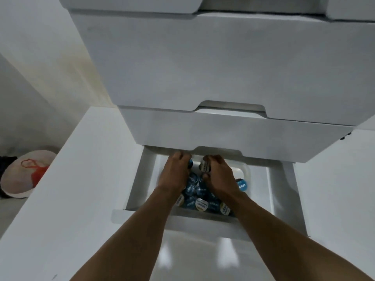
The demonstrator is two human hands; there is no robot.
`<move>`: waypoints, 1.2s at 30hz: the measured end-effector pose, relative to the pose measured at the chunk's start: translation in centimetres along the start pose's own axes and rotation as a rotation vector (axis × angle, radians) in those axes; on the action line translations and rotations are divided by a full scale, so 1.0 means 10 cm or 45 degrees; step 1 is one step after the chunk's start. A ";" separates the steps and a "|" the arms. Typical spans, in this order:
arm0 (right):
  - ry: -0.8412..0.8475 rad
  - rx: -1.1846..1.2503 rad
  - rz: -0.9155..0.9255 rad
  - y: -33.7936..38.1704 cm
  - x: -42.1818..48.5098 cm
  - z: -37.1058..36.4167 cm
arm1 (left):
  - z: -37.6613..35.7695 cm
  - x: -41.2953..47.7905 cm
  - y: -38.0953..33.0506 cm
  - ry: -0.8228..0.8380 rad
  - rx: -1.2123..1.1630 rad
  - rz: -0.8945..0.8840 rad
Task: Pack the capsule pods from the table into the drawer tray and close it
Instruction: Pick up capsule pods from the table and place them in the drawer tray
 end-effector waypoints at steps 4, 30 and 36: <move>-0.048 -0.051 -0.027 -0.01 0.10 -0.13 | -0.15 0.10 0.06 0.032 0.057 -0.132; 0.009 -0.059 -0.030 -0.13 0.20 -0.33 | -0.30 0.15 0.19 0.262 0.247 -0.326; 0.015 -0.073 0.006 -0.09 0.21 -0.34 | -0.28 0.14 0.21 0.172 0.360 -0.402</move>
Point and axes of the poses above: each hand's wrist, its own x-axis towards the middle knuckle, its own z-axis out of the back of the hand, y = z × x, the point moved 5 cm from there along x, towards the middle knuckle, and after that the axes turned 14 degrees about -y, right-handed, at the moved point
